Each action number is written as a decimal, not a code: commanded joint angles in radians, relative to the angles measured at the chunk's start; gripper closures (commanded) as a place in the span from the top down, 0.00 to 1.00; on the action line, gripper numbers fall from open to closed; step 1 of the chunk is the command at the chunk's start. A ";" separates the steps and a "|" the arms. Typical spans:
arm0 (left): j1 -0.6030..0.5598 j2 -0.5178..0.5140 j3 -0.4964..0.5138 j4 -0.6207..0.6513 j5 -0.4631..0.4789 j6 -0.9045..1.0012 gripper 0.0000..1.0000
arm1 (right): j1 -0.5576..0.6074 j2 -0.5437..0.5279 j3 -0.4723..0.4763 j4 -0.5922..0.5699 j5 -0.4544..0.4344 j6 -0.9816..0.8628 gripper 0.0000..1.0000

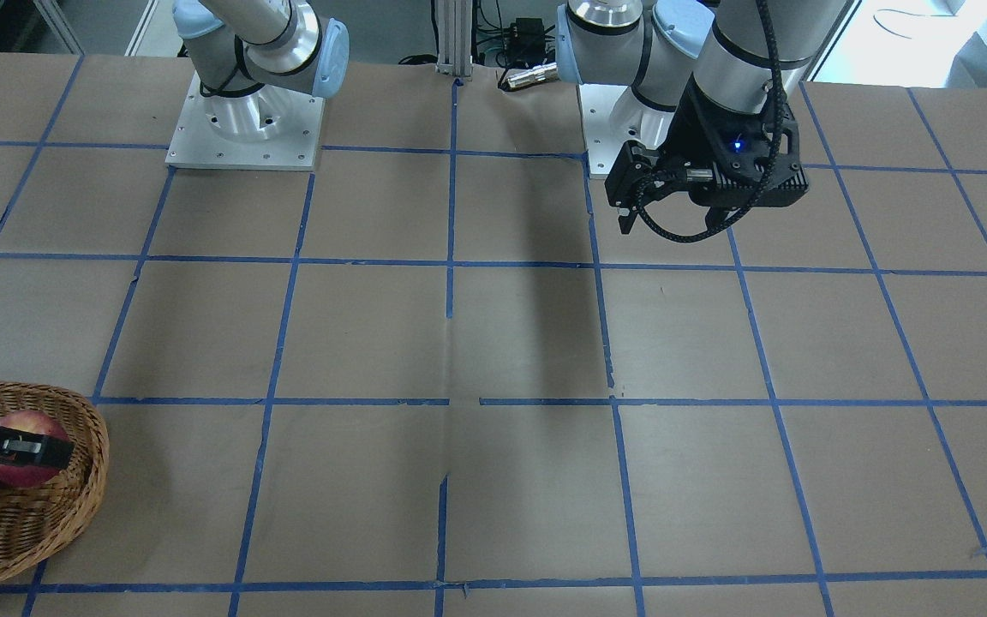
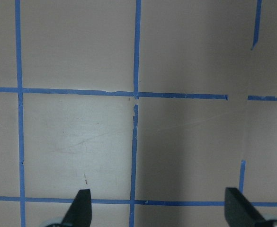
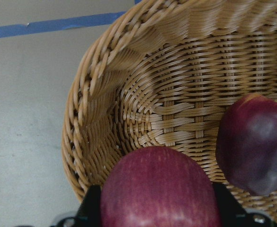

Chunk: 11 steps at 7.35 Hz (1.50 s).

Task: Put all apples into basket
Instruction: 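Carry the red apple into the basket and open the right gripper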

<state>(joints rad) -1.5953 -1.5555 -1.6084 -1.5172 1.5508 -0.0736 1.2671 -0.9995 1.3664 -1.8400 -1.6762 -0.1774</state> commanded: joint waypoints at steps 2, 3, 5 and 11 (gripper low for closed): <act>0.000 0.002 -0.002 0.000 0.000 0.000 1.00 | -0.009 0.048 -0.003 -0.018 0.000 0.003 0.00; 0.000 0.002 -0.004 -0.001 0.000 0.000 1.00 | -0.009 0.062 0.000 -0.065 -0.004 -0.008 0.06; 0.000 0.003 -0.005 0.000 0.000 0.000 1.00 | -0.011 0.061 0.008 -0.068 -0.005 -0.011 0.88; 0.000 0.005 -0.007 0.000 0.000 0.000 1.00 | 0.042 -0.187 -0.007 0.171 0.041 0.007 1.00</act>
<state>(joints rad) -1.5959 -1.5517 -1.6147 -1.5171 1.5508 -0.0736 1.2639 -1.0894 1.3584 -1.7267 -1.6570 -0.1825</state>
